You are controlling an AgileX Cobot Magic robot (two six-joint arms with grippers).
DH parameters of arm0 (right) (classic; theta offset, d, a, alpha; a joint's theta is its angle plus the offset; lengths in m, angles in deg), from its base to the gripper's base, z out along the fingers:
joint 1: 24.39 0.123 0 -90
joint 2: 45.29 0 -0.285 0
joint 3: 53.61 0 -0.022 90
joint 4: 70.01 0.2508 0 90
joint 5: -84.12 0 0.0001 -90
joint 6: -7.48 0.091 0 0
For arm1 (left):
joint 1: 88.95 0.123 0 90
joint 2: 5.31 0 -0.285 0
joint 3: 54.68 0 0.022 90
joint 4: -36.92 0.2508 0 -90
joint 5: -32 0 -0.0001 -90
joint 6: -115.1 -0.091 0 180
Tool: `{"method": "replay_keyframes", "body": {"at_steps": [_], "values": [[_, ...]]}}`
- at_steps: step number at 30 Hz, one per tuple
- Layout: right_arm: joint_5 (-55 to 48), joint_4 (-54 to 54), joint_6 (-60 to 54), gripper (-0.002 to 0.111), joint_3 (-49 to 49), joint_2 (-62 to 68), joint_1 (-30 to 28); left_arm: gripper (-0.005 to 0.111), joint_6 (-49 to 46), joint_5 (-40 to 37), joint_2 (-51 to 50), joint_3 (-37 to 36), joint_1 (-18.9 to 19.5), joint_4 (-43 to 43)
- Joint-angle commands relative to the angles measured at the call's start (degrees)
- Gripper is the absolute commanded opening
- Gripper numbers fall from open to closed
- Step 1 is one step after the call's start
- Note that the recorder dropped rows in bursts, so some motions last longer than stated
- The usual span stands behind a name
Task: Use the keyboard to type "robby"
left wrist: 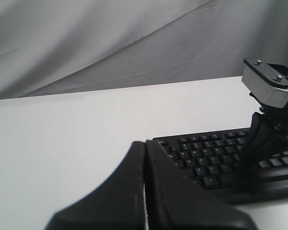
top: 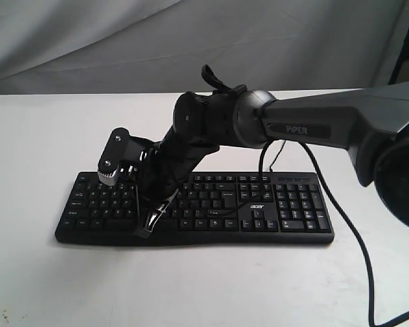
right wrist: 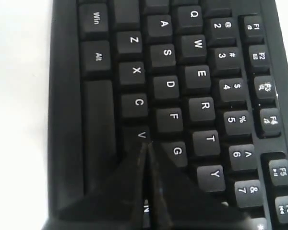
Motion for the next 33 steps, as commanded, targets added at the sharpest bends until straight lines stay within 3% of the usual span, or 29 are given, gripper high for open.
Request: {"method": "replay_keyframes", "body": {"at_steps": [1,16,33], "values": [[-0.14,0.15,-0.15,0.000,0.05,0.08,-0.43,0.000,0.16,0.33,0.20,-0.25,-0.32,0.27],[0.10,-0.52,-0.15,0.000,-0.16,-1.27,-0.43,0.000,0.16,0.33,0.20,-0.25,-0.32,0.27],[-7.16,0.61,-0.89,0.000,-10.64,4.22,-4.92,0.000,0.16,0.33,0.20,-0.25,-0.32,0.27]]}}
